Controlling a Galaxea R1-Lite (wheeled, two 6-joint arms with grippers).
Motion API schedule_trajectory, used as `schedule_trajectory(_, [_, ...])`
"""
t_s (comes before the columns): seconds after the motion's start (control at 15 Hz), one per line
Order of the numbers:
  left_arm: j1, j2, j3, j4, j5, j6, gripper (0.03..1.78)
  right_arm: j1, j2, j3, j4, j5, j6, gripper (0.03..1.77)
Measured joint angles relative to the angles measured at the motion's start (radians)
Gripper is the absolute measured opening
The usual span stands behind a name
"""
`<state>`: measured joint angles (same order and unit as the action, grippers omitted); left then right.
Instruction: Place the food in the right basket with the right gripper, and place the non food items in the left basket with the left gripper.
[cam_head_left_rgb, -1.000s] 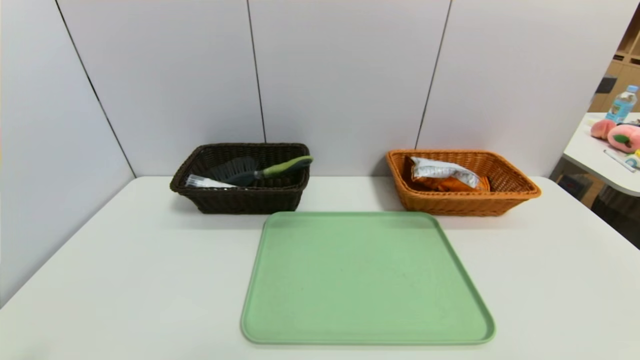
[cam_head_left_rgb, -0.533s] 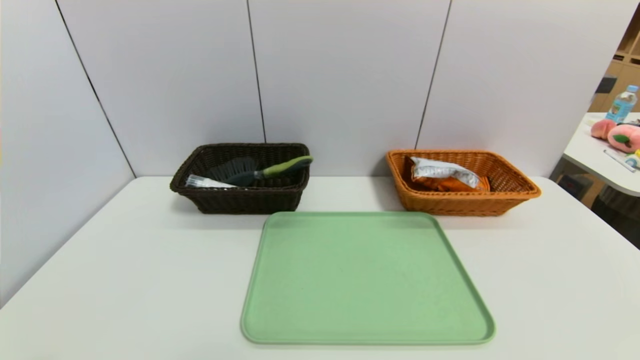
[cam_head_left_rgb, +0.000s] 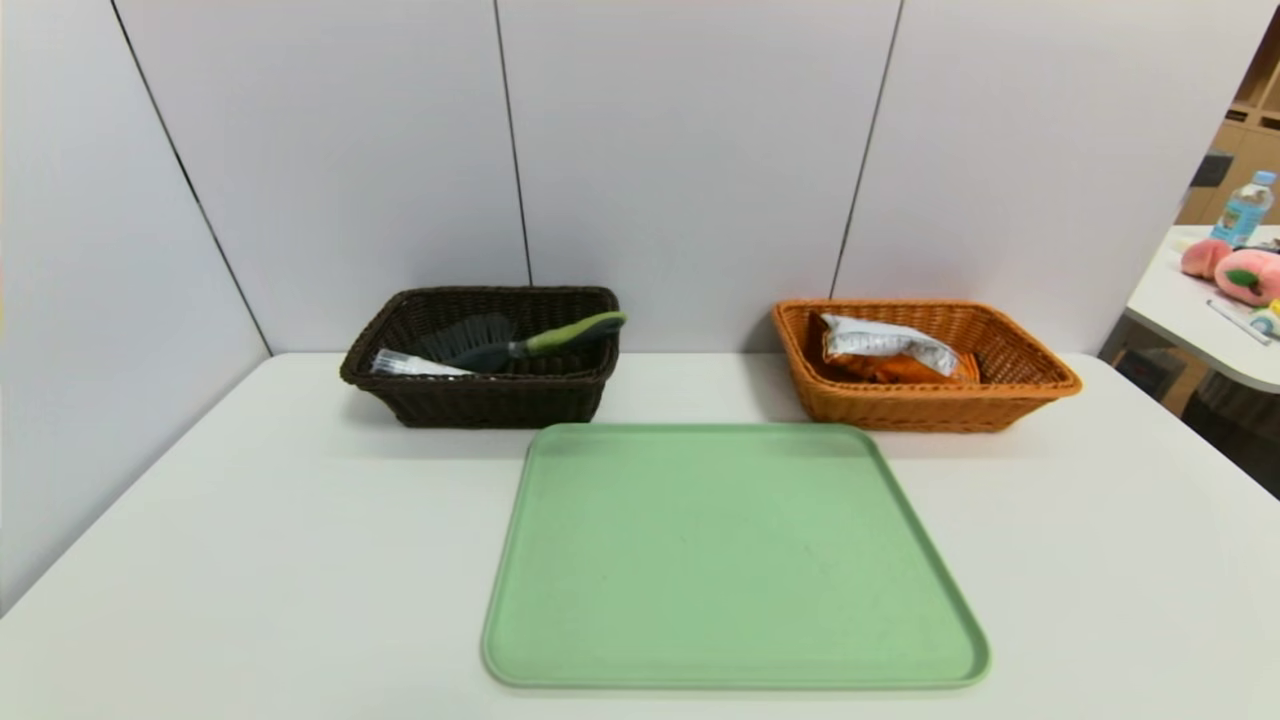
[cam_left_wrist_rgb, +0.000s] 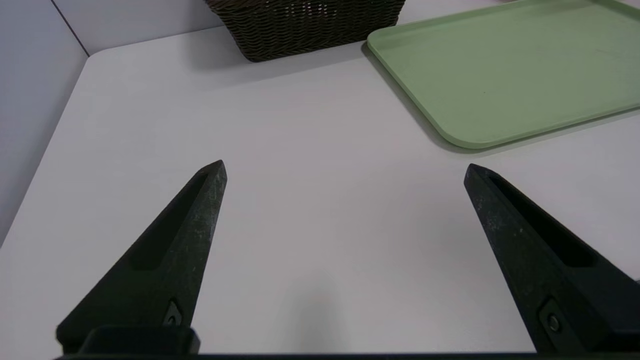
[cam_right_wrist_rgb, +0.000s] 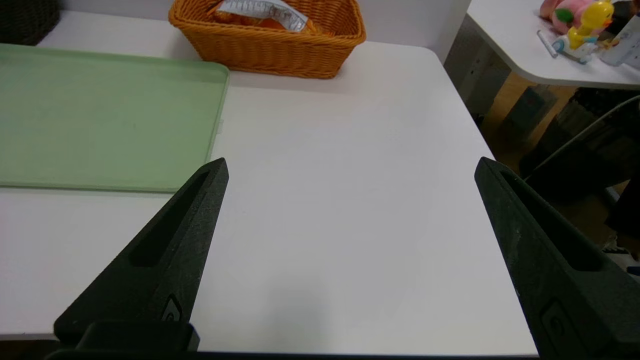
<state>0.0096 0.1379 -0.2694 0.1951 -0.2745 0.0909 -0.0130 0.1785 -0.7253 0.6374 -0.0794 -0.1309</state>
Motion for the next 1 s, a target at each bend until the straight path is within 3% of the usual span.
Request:
schedule_trajectory(0.2, [-0.003,-0.033,0.051,-0.066,0.024,0.000,1.69,0.006,-0.077,0.158,-0.229,0.033,-0.015,1.70])
schedule_trajectory(0.4, [-0.005,-0.061,0.101,-0.137,0.101,0.012,1.69,0.009,-0.149,0.267,-0.407,0.085,-0.025,1.70])
schedule_trajectory(0.67, [-0.006,-0.101,0.200,-0.169,0.166,0.079,1.69,0.010,-0.176,0.385,-0.494,0.079,-0.012,1.70])
schedule_trajectory(0.8, [-0.007,-0.121,0.242,-0.176,0.212,0.084,1.69,0.010,-0.179,0.507,-0.626,0.073,-0.013,1.70])
schedule_trajectory(1.0, [-0.007,-0.134,0.262,-0.179,0.219,0.074,1.69,0.010,-0.180,0.681,-0.855,0.064,-0.010,1.70])
